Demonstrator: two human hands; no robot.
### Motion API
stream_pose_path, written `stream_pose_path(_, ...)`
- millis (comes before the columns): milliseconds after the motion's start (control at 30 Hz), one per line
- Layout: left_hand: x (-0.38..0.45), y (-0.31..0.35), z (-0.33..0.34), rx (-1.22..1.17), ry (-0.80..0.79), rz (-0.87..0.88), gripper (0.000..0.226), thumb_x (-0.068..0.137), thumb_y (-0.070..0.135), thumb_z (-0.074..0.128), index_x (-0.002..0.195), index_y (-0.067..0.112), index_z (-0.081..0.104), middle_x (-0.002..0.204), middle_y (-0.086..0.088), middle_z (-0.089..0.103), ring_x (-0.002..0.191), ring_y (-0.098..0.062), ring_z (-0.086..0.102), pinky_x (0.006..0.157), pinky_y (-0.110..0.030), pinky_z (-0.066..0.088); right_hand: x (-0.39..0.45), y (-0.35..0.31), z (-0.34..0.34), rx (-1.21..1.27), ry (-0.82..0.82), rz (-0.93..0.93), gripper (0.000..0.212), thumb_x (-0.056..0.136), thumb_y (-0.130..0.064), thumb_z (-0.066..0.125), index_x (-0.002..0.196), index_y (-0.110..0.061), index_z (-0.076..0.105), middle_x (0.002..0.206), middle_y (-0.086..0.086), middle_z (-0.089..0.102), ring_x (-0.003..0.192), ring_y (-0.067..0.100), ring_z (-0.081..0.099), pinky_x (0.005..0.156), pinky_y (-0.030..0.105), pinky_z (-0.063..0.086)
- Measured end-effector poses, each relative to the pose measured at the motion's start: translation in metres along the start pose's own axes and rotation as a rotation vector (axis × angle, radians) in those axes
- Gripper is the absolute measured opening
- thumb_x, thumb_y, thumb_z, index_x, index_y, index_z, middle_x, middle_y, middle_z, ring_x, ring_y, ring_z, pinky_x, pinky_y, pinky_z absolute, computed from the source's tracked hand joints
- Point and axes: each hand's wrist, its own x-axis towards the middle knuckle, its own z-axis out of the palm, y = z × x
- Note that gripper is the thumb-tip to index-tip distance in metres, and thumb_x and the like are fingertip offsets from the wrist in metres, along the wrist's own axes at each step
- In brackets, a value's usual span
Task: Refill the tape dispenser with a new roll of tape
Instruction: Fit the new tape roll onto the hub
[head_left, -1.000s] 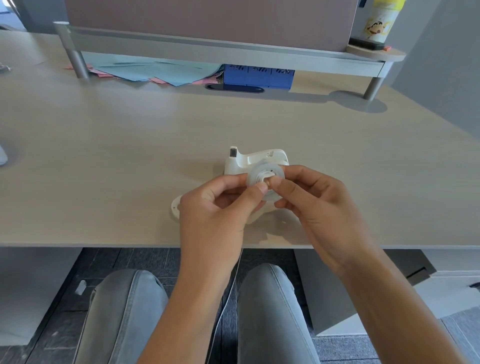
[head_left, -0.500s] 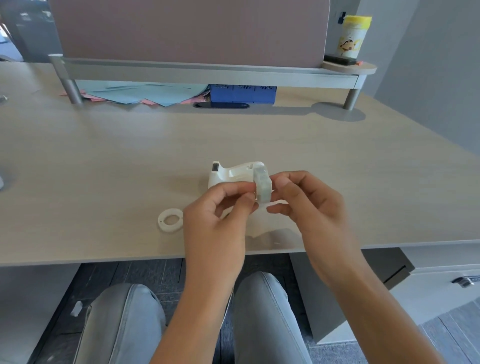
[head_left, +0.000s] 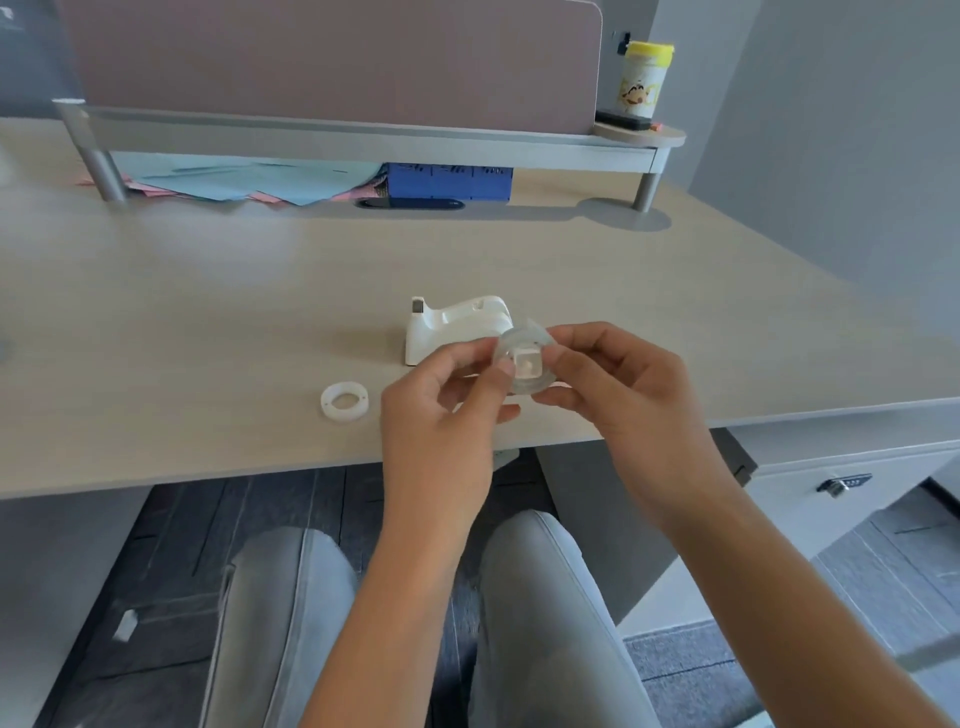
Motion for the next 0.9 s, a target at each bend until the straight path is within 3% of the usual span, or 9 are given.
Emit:
stream_pose_path(200,0.007,0.003,-0.010,-0.010,-0.009,0.020,0.016,0.090,0.012,0.075,0.102,0.020,0.081,0.091,0.003,0.083,0.087,-0.018,0.079,0.076,-0.024,0.061,0.004,-0.012,0.006,-0.168,-0.081,-0.028,0.015,0.089,-0.021,0.080,0.104,-0.019,0.081,0.097,0.000,0.083,0.086,0.007,0.074,0.080,0.025,0.059)
stream_pose_path(333,0.016,0.001,-0.010,0.002,0.027,0.011,0.014,0.088,0.015,0.078,0.101,0.020,0.081,0.091,0.002,0.083,0.087,-0.019,0.079,0.077,-0.023,0.059,0.020,-0.010,0.006,-0.208,-0.103,-0.026,0.013,0.088,-0.025,0.081,0.100,-0.019,0.082,0.096,0.005,0.082,0.091,0.026,0.074,0.087,0.043,0.059)
stream_pose_path(400,0.022,-0.001,-0.007,-0.004,0.051,-0.014,0.013,0.089,0.013,0.076,0.099,0.021,0.081,0.089,0.002,0.083,0.086,-0.017,0.080,0.080,-0.027,0.060,0.030,-0.007,0.006,-0.192,-0.115,-0.028,0.014,0.088,-0.024,0.081,0.101,-0.017,0.081,0.097,0.008,0.082,0.089,0.028,0.073,0.088,0.044,0.059)
stream_pose_path(533,0.036,-0.005,-0.003,0.021,0.068,0.010,0.015,0.092,0.008,0.072,0.098,0.018,0.081,0.087,0.002,0.083,0.081,-0.017,0.079,0.081,-0.032,0.063,0.051,0.001,0.004,-0.152,-0.152,-0.017,0.013,0.088,-0.016,0.081,0.100,-0.013,0.080,0.094,0.006,0.082,0.083,0.015,0.072,0.087,0.037,0.059)
stream_pose_path(733,0.053,-0.012,0.007,0.119,0.129,0.064,0.014,0.092,0.012,0.074,0.102,0.020,0.080,0.091,0.001,0.083,0.087,-0.019,0.079,0.080,-0.027,0.060,0.079,0.010,-0.004,-0.192,-0.204,-0.044,0.012,0.088,-0.020,0.082,0.099,-0.018,0.080,0.094,-0.002,0.082,0.090,0.017,0.077,0.083,0.029,0.059)
stream_pose_path(833,0.051,-0.016,0.012,0.287,0.164,0.166,0.016,0.093,0.011,0.071,0.105,0.020,0.078,0.100,0.005,0.078,0.094,-0.013,0.076,0.080,-0.017,0.056,0.094,0.016,-0.008,-0.208,-0.133,-0.063,0.010,0.088,-0.022,0.082,0.098,-0.020,0.080,0.094,-0.004,0.082,0.088,0.014,0.076,0.076,0.020,0.057)
stream_pose_path(900,0.048,-0.019,0.011,0.453,0.165,0.277,0.015,0.095,0.014,0.069,0.108,0.017,0.076,0.107,0.008,0.073,0.103,-0.010,0.071,0.085,-0.017,0.056,0.105,0.018,-0.010,-0.217,-0.104,-0.084,0.009,0.089,-0.020,0.081,0.098,-0.019,0.079,0.093,-0.004,0.082,0.086,0.013,0.075,0.073,0.015,0.056)
